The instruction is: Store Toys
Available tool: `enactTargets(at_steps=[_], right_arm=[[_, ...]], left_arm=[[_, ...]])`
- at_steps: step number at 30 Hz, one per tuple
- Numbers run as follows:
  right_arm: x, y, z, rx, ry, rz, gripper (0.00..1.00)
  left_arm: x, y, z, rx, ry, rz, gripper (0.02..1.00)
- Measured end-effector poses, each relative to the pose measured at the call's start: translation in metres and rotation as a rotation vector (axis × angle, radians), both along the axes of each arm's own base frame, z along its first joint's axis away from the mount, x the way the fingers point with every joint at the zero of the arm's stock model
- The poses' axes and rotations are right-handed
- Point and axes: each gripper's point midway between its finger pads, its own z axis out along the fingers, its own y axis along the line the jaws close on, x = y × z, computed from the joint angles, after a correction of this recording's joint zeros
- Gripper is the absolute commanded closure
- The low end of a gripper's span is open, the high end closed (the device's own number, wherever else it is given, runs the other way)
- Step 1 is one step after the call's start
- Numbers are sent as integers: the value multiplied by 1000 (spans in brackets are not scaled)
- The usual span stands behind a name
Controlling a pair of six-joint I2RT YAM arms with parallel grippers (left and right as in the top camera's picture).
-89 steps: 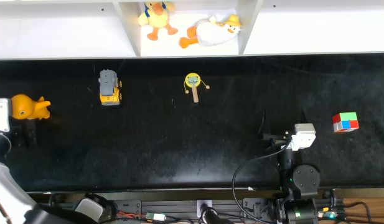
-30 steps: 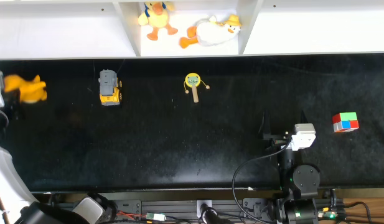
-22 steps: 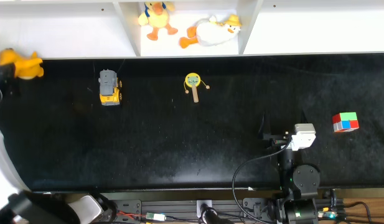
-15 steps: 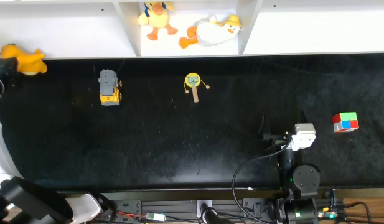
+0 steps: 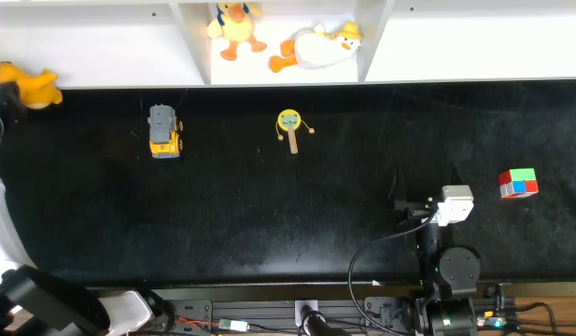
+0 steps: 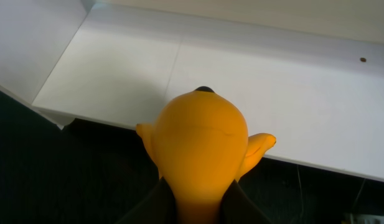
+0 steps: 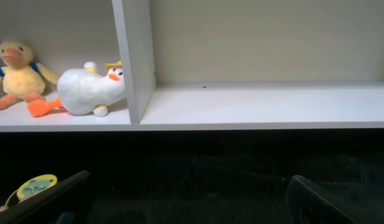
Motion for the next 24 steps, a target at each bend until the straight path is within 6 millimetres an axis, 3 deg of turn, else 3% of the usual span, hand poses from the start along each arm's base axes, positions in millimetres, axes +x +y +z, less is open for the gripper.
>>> enactTargets(at_steps=[9,15,24], right_arm=[[0,0,0,0,0,0,7],[0,0,0,0,0,0,5],[0,0,0,0,0,0,5]], left_arm=[[28,-15,0,21,13,-14,831],[37,-8,-6,13,19,4,831],[54,3,4,29,-3,12,831]])
